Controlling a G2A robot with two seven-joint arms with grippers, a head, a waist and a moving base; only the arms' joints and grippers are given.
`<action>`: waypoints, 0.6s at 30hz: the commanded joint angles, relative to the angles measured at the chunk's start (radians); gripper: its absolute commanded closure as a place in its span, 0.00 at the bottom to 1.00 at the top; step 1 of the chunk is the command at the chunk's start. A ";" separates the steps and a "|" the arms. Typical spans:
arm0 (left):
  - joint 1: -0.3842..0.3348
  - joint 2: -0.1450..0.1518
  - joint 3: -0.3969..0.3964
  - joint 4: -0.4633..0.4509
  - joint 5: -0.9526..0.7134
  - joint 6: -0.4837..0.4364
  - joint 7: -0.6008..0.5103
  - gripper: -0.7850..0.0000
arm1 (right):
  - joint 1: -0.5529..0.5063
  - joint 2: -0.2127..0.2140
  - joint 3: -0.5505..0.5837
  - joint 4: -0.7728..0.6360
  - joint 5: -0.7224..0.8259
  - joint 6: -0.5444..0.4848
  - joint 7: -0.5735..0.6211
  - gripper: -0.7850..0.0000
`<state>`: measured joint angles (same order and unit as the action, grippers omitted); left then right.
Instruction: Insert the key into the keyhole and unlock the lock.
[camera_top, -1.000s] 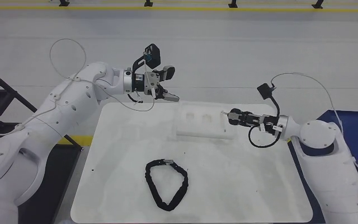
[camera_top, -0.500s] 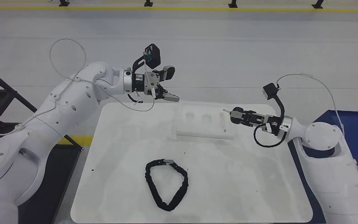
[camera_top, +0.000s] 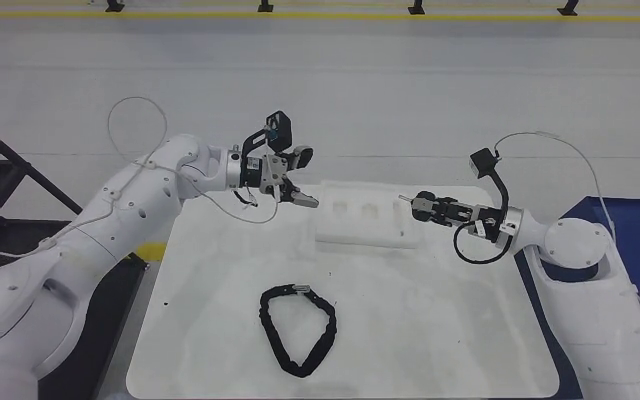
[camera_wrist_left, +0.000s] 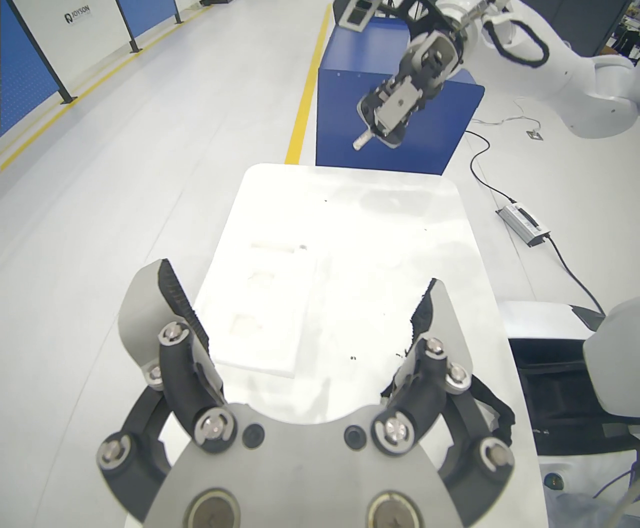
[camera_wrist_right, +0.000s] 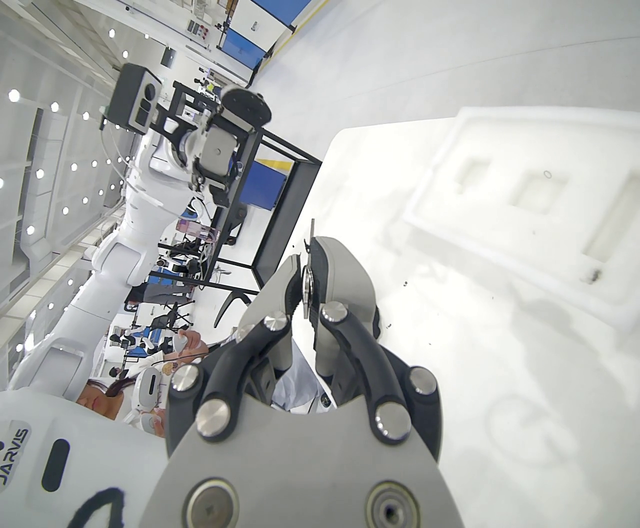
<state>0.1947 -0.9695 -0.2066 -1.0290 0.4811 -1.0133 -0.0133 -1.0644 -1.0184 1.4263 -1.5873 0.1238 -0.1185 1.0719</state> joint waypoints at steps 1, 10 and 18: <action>0.034 0.006 -0.008 -0.009 0.046 0.001 0.030 0.00 | 0.000 0.000 0.000 0.000 0.000 0.000 0.000 1.00; 0.164 0.025 -0.012 -0.016 0.301 0.001 0.235 0.00 | 0.000 0.000 0.000 0.000 0.000 0.000 0.000 1.00; 0.220 0.011 0.037 -0.002 0.399 0.001 0.211 0.00 | 0.000 0.000 0.000 0.000 0.000 0.000 0.000 1.00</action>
<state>0.4034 -0.9541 -0.1690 -1.0336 0.8784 -1.0123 0.2085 -1.0644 -1.0184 1.4263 -1.5873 0.1238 -0.1185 1.0719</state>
